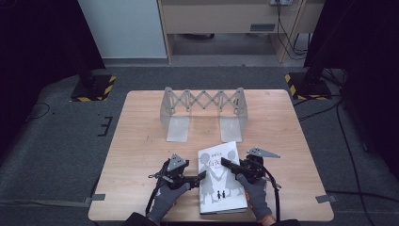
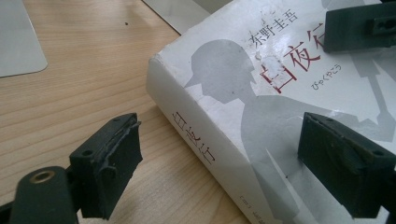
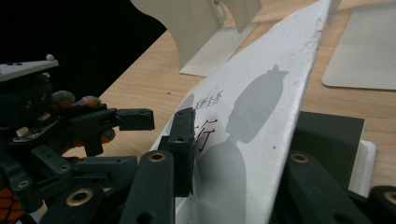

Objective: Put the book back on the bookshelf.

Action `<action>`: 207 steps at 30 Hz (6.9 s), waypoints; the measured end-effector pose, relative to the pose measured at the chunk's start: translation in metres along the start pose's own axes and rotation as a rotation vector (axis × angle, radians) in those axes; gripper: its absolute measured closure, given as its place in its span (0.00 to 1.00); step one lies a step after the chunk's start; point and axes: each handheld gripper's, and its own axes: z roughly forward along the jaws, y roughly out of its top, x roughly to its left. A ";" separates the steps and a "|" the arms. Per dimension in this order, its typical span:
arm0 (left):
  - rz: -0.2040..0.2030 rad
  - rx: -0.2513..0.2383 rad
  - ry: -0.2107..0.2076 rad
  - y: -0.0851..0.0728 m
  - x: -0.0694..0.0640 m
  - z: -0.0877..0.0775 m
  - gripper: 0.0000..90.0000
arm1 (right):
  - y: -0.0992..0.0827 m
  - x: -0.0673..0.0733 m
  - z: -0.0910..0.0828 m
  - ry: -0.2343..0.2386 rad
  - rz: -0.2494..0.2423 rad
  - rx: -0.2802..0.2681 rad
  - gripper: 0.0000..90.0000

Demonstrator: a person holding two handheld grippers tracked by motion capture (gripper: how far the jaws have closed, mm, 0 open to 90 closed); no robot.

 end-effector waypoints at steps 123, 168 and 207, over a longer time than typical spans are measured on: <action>-0.202 0.126 -0.305 -0.012 0.006 0.026 0.01 | 0.005 -0.005 0.001 0.023 -0.153 0.104 0.54; -0.148 0.122 -0.231 -0.013 -0.006 0.029 0.00 | -0.013 -0.030 -0.002 -0.050 -0.074 0.191 0.28; -0.194 0.026 -0.215 0.003 -0.002 0.012 0.19 | -0.001 -0.022 -0.010 -0.024 -0.051 0.018 0.55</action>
